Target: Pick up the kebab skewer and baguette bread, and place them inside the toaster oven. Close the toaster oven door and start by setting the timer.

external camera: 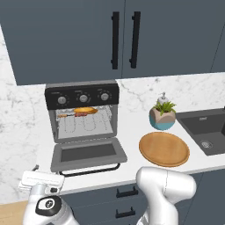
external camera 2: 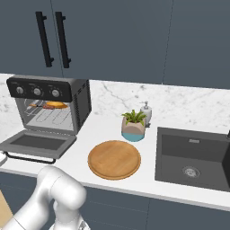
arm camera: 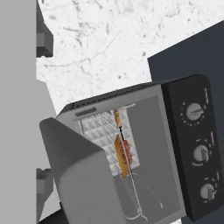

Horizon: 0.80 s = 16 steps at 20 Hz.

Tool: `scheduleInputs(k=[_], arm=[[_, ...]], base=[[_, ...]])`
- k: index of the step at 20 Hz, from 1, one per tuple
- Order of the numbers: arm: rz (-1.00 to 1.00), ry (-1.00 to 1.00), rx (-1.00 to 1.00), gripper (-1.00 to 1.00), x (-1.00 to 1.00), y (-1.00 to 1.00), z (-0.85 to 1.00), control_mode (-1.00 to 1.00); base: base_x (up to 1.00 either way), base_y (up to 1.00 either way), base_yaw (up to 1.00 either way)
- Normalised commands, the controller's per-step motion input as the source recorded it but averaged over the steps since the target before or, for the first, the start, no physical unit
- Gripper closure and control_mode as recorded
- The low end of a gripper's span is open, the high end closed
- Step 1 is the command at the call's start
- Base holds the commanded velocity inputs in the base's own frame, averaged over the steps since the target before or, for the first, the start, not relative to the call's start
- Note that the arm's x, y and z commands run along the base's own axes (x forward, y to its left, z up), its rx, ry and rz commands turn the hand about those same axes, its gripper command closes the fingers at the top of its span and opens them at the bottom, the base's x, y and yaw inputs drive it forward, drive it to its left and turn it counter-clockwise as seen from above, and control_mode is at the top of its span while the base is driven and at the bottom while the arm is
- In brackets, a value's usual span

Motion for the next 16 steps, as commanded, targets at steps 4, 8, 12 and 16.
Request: scheduleInputs(k=[4,8,12,16], arm=[[0.0,-0.09,0.01,-1.0,0.13,0.0,0.2,-1.0],[0.0,-0.09,0.01,-1.0,0.2,0.0,0.2,-1.0],[0.0,-0.09,0.03,-1.0,0.21,0.0,0.28,-1.0],[0.0,-0.07,0.04,-1.0,0.18,0.0,0.45,-1.0]], base=[[0.0,0.0,0.0],[0.0,0.0,0.0],[0.0,0.0,0.0],[0.0,0.0,0.0]])
